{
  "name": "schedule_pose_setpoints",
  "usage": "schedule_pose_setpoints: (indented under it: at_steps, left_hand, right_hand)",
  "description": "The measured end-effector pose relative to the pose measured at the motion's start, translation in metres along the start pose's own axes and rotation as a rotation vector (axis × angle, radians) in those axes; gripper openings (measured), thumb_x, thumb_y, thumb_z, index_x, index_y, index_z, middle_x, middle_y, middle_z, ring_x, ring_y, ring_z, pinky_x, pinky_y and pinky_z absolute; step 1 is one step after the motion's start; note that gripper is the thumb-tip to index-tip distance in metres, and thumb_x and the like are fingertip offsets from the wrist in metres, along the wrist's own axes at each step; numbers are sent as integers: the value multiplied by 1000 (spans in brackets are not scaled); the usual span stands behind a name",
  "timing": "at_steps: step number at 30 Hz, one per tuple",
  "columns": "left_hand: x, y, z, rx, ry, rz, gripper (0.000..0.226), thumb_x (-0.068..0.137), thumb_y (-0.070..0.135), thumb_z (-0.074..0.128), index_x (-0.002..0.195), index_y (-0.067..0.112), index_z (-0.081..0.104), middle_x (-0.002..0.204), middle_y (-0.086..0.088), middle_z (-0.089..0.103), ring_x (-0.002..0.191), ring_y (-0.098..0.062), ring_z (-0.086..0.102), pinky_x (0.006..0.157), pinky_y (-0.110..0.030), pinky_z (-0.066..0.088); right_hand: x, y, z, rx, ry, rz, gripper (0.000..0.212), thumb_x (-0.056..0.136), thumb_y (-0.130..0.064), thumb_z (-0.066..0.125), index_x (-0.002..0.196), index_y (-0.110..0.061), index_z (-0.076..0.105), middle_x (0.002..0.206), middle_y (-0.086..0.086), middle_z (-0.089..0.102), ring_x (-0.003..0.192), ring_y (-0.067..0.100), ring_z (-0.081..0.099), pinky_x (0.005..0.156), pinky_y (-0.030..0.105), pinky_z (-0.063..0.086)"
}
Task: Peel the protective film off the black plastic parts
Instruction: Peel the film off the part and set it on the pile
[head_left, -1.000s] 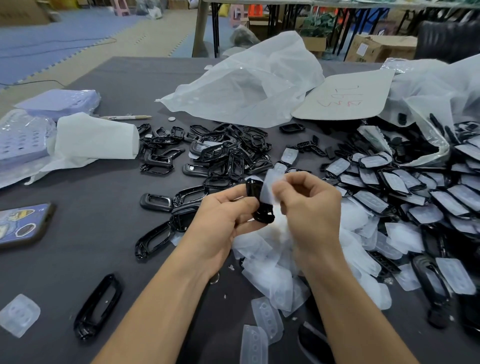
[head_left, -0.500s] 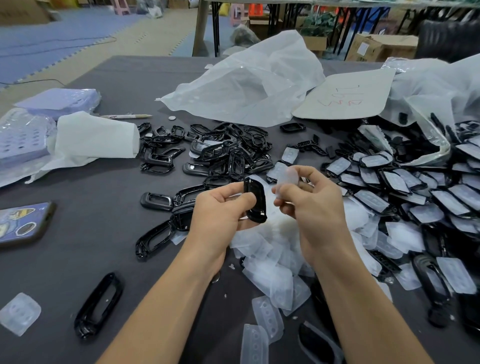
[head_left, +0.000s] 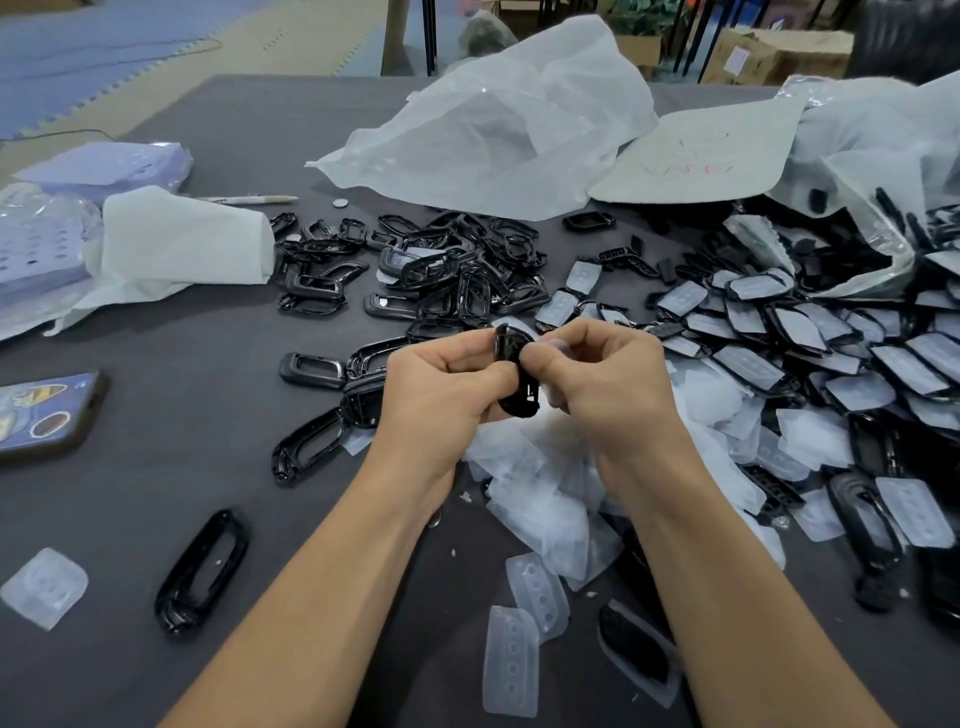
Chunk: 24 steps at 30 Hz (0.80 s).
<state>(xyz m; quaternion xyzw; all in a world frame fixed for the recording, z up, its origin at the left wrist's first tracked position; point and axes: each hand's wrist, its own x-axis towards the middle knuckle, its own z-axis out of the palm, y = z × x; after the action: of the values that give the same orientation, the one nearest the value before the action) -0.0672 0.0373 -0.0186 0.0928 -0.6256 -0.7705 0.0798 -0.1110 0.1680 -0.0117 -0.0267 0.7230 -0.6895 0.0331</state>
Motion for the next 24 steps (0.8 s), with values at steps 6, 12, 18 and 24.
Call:
schedule_pose_setpoints:
  at_steps: [6,12,18,24]
  left_hand:
    - [1,1,-1,-10,53,3,36,83,-16,67,88,15,84,88,-12,81,70,-21,75,54,-26,58]
    - [1,5,-2,-6,76,-36,27,87,-5,71,82,18,83,81,-6,80,67,-17,75,54,-22,55]
    - [5,3,-5,51,203,-57,13,85,1,76,82,13,83,77,-9,79,61,-18,73,51,-21,54]
    - [2,5,-4,46,190,-78,12,85,-2,75,85,8,83,74,-12,78,55,-17,70,48,-20,51]
  right_hand:
    - [0,0,2,115,-30,10,24,86,6,74,67,-8,71,46,0,54,41,10,45,43,18,36]
    - [0,0,2,30,7,-37,15,84,1,76,71,-6,74,53,-1,60,45,11,50,48,22,43]
    - [-6,-4,0,-4,101,-91,13,74,-10,89,70,-19,80,66,0,71,63,14,61,71,41,59]
    - [-7,-9,-5,29,30,-149,17,71,-5,91,71,-18,80,73,7,76,66,16,66,71,33,58]
